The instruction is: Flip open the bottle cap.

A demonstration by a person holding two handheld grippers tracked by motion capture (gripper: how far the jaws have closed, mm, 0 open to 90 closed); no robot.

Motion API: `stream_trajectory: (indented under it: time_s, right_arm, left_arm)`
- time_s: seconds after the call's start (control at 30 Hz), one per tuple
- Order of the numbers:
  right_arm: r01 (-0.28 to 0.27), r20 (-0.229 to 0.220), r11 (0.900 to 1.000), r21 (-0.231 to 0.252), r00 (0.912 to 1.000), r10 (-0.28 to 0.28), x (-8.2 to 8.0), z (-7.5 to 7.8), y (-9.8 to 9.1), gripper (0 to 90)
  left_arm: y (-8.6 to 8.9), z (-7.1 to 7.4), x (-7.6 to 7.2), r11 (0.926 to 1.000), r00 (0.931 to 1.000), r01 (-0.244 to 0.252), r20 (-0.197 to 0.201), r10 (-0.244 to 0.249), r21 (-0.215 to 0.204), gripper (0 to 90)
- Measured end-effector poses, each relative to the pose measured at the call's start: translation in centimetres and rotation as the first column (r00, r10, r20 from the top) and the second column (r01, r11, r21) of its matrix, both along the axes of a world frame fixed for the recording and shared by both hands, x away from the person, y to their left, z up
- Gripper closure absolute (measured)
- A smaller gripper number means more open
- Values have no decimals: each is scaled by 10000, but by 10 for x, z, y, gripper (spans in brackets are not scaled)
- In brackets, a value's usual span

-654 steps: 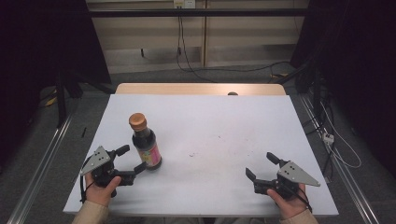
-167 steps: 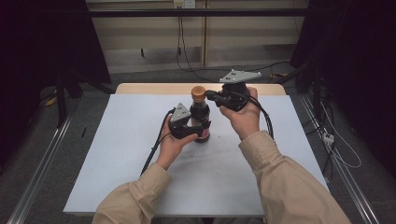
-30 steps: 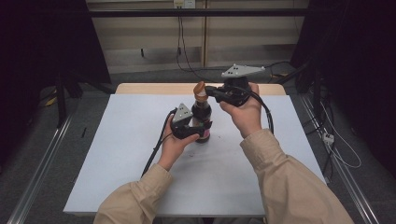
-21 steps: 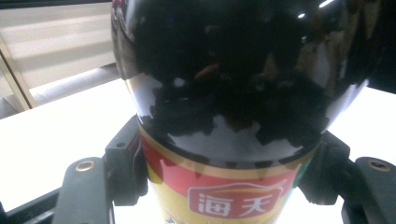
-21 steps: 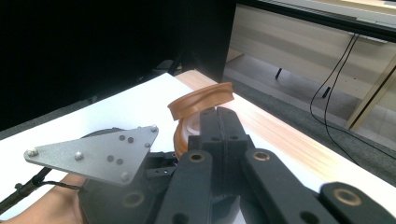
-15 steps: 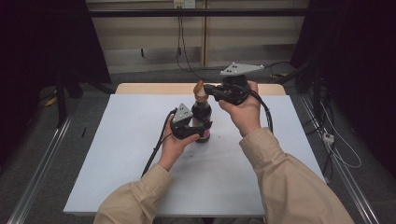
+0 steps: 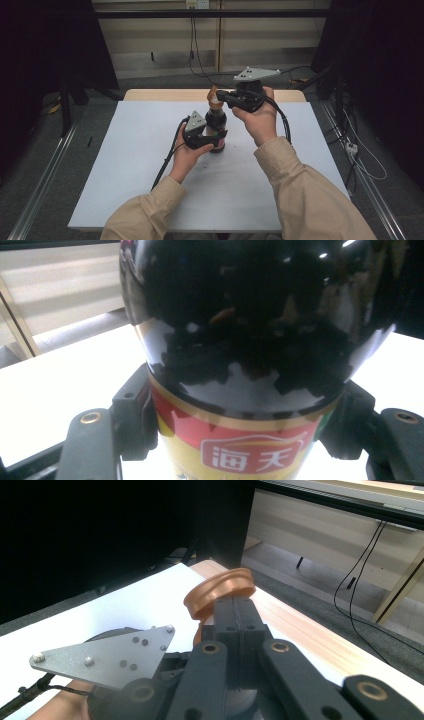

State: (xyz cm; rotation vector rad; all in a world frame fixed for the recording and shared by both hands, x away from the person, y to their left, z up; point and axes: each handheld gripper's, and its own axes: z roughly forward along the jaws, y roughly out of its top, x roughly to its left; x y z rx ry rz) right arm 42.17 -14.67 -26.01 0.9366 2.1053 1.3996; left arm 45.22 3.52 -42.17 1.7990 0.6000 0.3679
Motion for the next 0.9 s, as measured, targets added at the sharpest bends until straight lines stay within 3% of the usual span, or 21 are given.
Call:
stream_trajectory:
  time_s: [0.9]
  right_arm:
    - [-50, -42, 9998, 202, 10000, 51, 5, -3, 2, 900]
  left_arm:
    - [0, 0, 0, 10000, 10000, -9, 2, 9, 34, 302]
